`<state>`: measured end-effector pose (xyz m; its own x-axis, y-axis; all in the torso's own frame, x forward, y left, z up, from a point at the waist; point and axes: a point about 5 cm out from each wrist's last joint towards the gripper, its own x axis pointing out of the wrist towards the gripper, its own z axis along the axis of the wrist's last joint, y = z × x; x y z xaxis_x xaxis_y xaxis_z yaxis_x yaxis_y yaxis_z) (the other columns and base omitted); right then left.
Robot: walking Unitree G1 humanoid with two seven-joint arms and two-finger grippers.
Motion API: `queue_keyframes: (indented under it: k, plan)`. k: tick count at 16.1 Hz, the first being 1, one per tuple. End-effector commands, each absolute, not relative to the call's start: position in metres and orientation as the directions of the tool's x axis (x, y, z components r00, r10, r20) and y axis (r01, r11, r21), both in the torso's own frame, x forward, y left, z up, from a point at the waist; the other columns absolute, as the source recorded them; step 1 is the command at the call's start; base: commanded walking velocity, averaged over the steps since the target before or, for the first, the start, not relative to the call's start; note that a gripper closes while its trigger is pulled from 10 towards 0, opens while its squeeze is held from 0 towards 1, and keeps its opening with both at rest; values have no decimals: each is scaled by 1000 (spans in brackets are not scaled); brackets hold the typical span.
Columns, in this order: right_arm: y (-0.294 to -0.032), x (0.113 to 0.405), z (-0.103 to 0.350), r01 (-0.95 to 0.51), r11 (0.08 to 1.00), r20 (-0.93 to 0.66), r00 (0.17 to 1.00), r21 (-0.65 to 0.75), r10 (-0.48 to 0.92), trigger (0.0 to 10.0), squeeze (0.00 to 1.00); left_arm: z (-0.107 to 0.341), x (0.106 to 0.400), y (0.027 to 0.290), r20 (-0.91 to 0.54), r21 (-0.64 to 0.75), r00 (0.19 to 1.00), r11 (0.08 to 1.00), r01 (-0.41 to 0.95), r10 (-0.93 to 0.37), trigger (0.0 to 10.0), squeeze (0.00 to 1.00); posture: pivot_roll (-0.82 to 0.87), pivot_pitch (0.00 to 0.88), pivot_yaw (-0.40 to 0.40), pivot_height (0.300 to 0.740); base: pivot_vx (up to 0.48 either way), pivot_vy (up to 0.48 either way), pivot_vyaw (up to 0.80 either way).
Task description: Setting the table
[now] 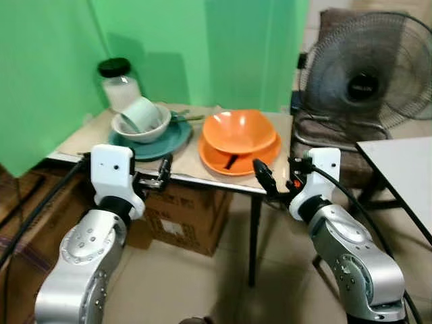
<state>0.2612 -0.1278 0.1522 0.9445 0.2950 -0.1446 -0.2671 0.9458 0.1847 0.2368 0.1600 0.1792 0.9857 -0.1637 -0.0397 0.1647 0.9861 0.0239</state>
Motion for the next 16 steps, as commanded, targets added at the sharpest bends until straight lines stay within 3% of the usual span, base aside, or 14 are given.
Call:
queue_keyframes:
  k: [1,2,8,12,16]
  plan:
    - [-128,265,155,-249,955,-132,953,163,271,10000,1000,183,240,162,-35,46,984,984,174,-172,10000,349,-26,0,68,740,270,0,0]
    - [-129,266,155,-237,960,-134,957,148,257,10000,1000,184,241,162,-34,47,985,984,172,-171,10000,537,-26,0,68,740,266,0,0]
    - [-138,270,155,-178,978,-124,974,110,191,10000,1000,184,244,160,-30,63,981,979,193,-191,10000,478,-35,0,70,740,278,0,0]
    - [-134,270,154,-229,969,-122,963,95,240,10000,1000,182,241,158,-34,67,980,978,196,-194,10000,451,-31,0,61,740,298,0,0]
    - [-136,272,158,-217,971,-99,969,101,226,10000,1000,181,241,156,-34,68,979,977,204,-202,10000,431,-33,0,55,740,280,0,567]
